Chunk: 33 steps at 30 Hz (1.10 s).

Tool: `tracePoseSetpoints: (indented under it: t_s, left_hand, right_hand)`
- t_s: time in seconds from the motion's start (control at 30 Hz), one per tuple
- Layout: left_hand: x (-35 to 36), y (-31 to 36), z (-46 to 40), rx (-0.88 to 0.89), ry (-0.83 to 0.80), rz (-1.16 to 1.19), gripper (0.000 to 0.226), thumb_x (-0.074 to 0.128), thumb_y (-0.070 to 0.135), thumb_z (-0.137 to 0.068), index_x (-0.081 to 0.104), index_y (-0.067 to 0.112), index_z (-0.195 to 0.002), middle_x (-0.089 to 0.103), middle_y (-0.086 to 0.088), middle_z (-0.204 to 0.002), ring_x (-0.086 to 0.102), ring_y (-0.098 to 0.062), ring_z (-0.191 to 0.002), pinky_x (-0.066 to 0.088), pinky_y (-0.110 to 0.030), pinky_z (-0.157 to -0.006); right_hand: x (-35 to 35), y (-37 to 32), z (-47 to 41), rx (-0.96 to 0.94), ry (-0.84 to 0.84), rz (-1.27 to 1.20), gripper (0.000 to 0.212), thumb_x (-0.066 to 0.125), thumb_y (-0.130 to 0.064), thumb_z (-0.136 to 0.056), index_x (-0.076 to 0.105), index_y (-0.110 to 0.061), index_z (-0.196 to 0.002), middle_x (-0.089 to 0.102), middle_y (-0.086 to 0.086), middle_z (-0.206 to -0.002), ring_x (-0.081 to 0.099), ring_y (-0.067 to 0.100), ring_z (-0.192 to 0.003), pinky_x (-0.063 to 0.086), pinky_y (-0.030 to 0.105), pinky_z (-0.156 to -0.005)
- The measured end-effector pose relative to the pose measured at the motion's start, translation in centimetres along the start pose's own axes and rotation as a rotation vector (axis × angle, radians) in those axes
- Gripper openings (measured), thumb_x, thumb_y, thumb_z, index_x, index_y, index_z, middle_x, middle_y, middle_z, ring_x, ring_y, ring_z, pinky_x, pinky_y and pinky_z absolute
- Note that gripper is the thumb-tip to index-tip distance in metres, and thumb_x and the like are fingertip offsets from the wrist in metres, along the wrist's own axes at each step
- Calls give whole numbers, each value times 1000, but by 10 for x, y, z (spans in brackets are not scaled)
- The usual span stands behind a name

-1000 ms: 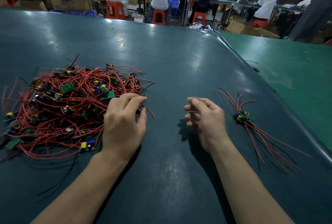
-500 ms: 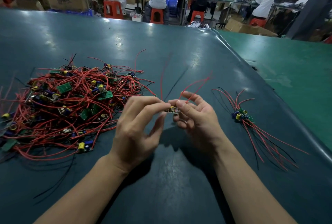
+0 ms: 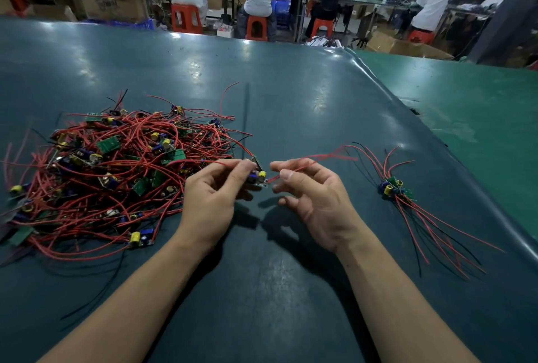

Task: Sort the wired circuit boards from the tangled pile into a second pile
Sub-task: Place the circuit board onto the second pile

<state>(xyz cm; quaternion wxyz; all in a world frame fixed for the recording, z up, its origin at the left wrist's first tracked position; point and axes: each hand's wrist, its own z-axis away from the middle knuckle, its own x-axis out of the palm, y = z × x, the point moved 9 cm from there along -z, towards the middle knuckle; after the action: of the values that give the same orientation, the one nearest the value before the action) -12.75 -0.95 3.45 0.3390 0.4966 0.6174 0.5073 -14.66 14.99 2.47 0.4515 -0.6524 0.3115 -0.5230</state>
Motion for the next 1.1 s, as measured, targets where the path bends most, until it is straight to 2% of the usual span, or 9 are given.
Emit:
tracePoseSetpoints:
  t_s: [0.17,0.23,0.33,0.4,0.63,0.77,0.87,0.97,1.1]
  left_hand:
    - [12,-28,0,-420,-38,500,17,52,17,-96,68,9,-94,74,-4,-79,69,-14,-73,52,-29,-73]
    - [15,-26,1,-410,-90,463,21,49,15,-99,67,6,-102,72,-3,-74,64,-12,-64,50,-27,-67]
    - [30,-20,9,-355,-286,308,26,47,10,-99,66,0,-115,68,-3,-70,57,-10,-54,49,-18,-56]
    - [36,-21,11,-359,-370,260,28,46,8,-99,65,2,-118,65,-4,-67,52,-11,-53,45,-16,-52]
    - [49,-14,19,-217,-526,141,24,46,13,-96,69,6,-100,73,-3,-74,68,-13,-70,53,-18,-65]
    - [53,-11,24,-170,-613,55,27,53,23,-88,72,4,-91,75,-5,-75,68,-12,-73,54,-21,-70]
    - [50,-12,24,-177,-607,33,29,58,24,-84,74,1,-91,74,-11,-75,66,-19,-79,53,-33,-78]
    - [49,-13,25,-188,-634,0,32,60,25,-85,74,-4,-82,71,-19,-75,58,-30,-81,46,-47,-81]
    - [50,-13,28,-205,-647,-12,31,60,27,-86,75,0,-84,71,-11,-71,57,-18,-67,43,-27,-68]
  right_hand:
    - [11,1,6,-16,-177,235,31,62,20,-76,73,-10,-74,72,7,-107,69,18,-94,55,24,-70]
    - [0,2,3,-22,-81,345,37,58,15,-86,75,-17,-78,74,1,-90,68,12,-79,52,21,-61]
    - [-8,3,-1,4,0,306,9,68,-17,-89,74,-18,-95,67,-4,-71,53,9,-55,40,18,-47]
    - [-5,4,1,20,-42,327,29,70,-33,-80,72,-18,-104,62,-9,-63,45,4,-47,34,16,-42]
    - [-10,5,1,43,63,355,34,68,-19,-90,60,-8,-121,56,-3,-58,50,6,-45,34,14,-40]
    - [3,2,6,23,-87,351,22,65,-28,-88,72,-7,-91,51,-7,-42,38,2,-33,28,12,-36]
    - [1,-3,8,-6,-100,375,17,63,-16,-92,70,0,-90,52,-12,-41,43,-1,-33,31,7,-38]
    - [-3,-1,8,66,-92,369,20,72,-28,-78,77,-11,-86,58,-1,-52,30,3,-34,23,14,-32]
    - [-7,0,6,95,-42,329,13,76,-26,-71,73,-15,-76,61,0,-53,27,4,-33,20,13,-33]
